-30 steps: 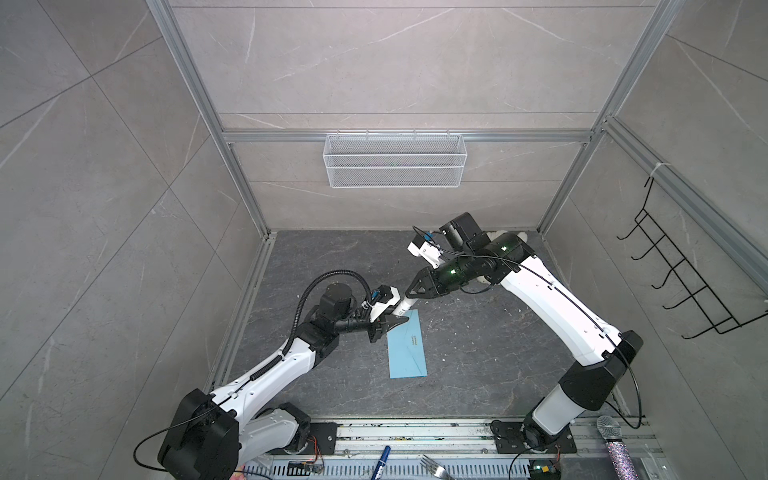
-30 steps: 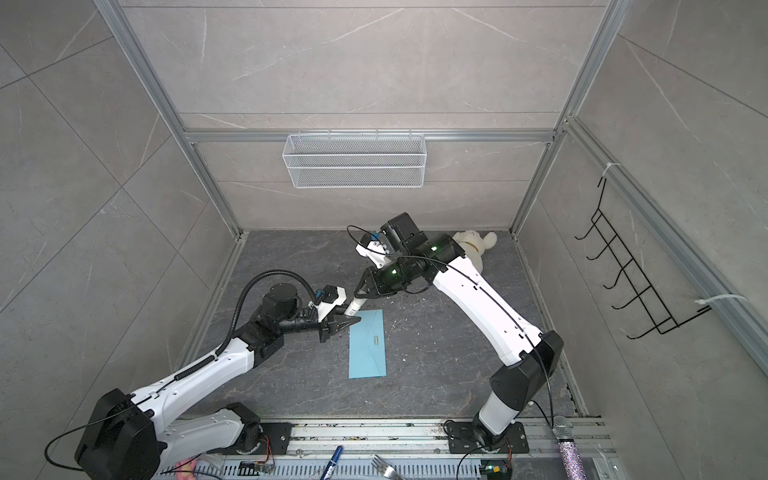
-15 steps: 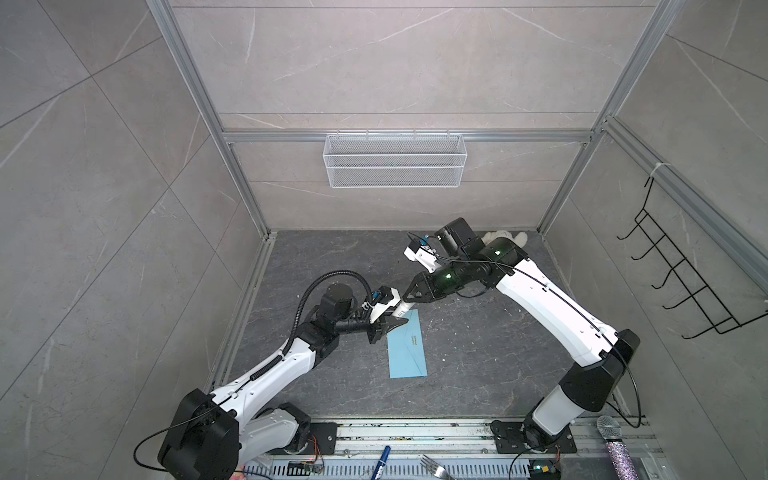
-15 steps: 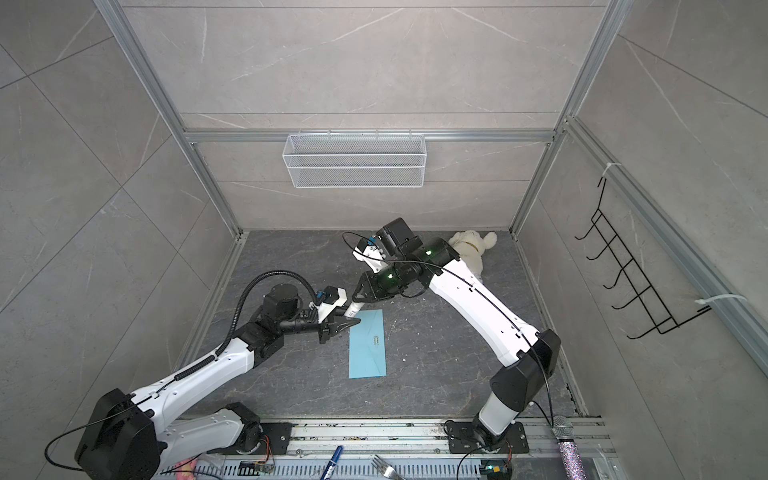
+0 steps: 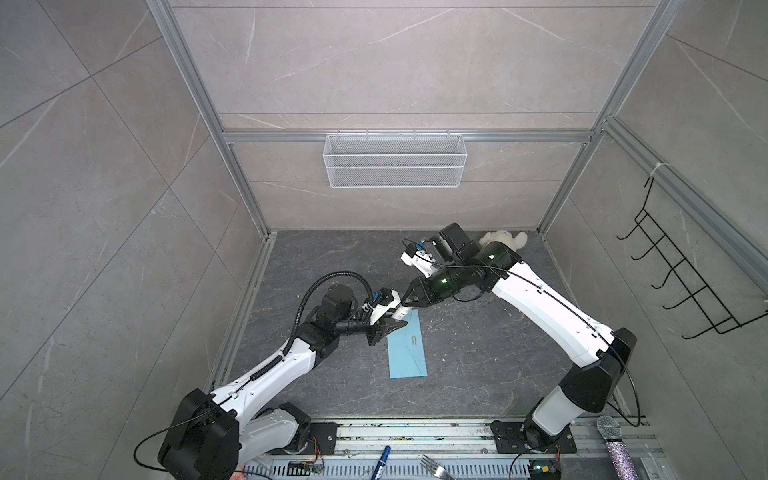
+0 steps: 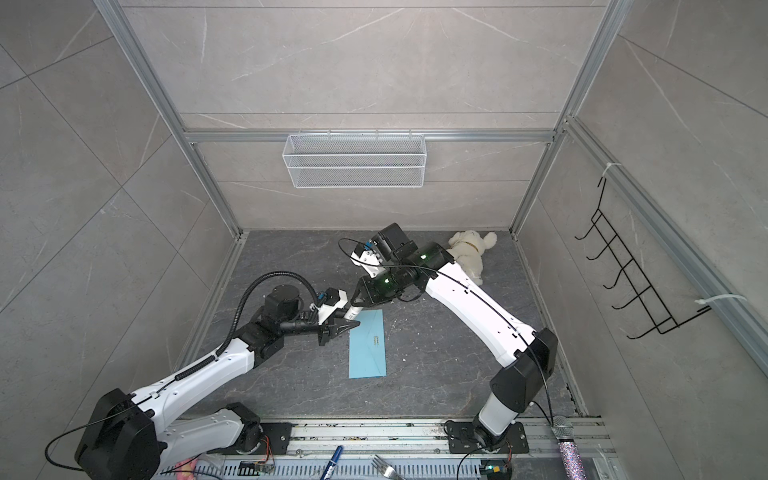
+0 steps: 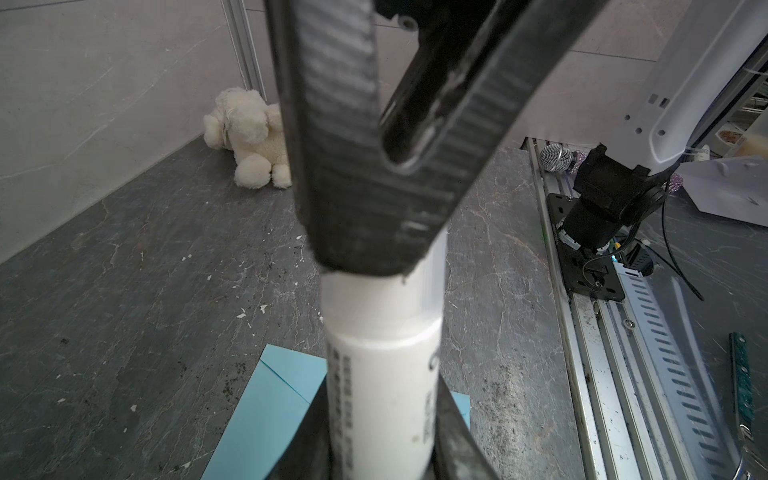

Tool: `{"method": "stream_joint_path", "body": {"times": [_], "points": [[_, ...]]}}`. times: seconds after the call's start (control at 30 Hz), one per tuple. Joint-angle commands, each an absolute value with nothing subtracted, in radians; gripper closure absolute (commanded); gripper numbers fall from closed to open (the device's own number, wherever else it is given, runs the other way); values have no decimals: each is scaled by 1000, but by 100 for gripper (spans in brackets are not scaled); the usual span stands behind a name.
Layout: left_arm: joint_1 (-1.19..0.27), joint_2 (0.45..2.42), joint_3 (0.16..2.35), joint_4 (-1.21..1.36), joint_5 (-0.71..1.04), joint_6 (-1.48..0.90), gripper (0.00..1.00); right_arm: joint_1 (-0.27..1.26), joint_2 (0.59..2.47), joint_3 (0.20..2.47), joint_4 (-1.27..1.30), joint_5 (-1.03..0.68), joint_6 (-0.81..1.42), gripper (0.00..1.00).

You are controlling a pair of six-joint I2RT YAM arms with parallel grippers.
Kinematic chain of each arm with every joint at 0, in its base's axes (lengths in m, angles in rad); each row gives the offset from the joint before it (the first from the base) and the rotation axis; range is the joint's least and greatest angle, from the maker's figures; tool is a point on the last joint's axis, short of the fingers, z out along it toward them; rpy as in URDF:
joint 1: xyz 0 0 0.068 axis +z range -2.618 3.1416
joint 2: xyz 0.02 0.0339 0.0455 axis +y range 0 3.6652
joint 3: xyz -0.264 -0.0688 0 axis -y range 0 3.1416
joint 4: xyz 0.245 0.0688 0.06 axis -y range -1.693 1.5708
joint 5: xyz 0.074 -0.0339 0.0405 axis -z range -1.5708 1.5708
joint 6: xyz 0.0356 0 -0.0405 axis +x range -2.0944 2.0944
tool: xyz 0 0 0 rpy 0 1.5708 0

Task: Place the letter into the envelope and seal it
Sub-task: 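Press the cap down onto the glue stick held by the left gripper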

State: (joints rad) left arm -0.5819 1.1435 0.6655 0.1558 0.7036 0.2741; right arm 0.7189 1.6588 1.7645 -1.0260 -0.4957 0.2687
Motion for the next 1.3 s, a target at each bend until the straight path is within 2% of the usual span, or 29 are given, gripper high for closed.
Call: {"method": "stream_joint_path", "body": {"times": [0.0, 0.73, 1.2, 1.27], "points": [[-586, 1129, 691, 288, 686, 289, 100, 778, 1672, 1725, -1025, -559, 268, 95], [-586, 1103, 673, 315, 639, 282, 100, 870, 1695, 1552, -892, -549, 341, 96], [-586, 1093, 667, 313, 622, 291, 100, 876, 1682, 1571, -878, -510, 336, 95], [-586, 1096, 669, 309, 620, 293, 100, 876, 1668, 1608, -887, -467, 330, 92]]}}
